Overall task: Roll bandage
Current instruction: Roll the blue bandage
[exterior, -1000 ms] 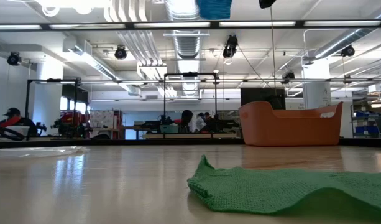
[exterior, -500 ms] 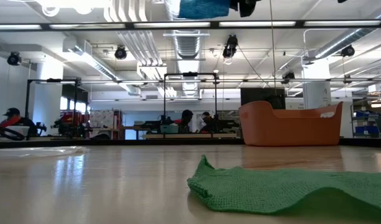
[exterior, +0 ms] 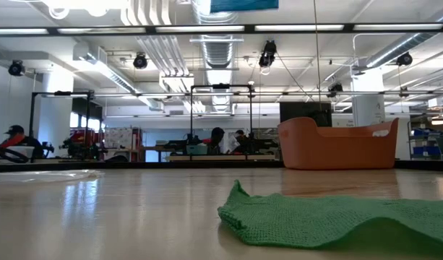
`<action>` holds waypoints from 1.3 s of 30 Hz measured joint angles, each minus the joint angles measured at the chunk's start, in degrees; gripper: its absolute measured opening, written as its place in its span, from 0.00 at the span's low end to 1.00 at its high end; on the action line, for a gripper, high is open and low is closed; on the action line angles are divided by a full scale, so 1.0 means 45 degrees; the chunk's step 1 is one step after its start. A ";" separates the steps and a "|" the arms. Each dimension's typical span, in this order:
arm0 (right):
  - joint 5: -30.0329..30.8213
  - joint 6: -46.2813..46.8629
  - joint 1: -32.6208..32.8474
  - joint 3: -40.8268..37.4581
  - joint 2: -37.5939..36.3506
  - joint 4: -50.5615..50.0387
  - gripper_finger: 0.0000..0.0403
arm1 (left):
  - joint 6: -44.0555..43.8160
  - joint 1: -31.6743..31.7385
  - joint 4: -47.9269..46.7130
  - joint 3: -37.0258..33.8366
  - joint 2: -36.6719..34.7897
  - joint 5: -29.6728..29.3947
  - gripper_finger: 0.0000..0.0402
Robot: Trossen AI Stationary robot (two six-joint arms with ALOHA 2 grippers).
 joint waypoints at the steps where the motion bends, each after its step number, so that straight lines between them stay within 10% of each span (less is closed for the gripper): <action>1: 0.0072 -0.0659 0.0000 -0.0001 -0.0184 -0.0102 0.01 | -0.0038 -0.0024 -0.0199 -0.0007 0.0000 0.0284 0.01; 15: -0.0854 -0.6619 -0.0223 0.2498 -0.1987 -0.0210 0.00 | -0.1264 0.0234 -0.2037 -0.0690 0.1228 -0.0029 0.01; 25: -0.4103 -0.5163 0.0143 0.5928 -0.1677 -0.3541 0.00 | -0.2585 0.1220 -0.2188 -0.0945 0.2273 -0.2285 0.01; 39: -0.4505 -0.5192 0.3029 0.6619 -0.1416 -0.5465 0.00 | -0.2065 0.3302 -0.3081 -0.0966 0.0539 -0.4110 0.01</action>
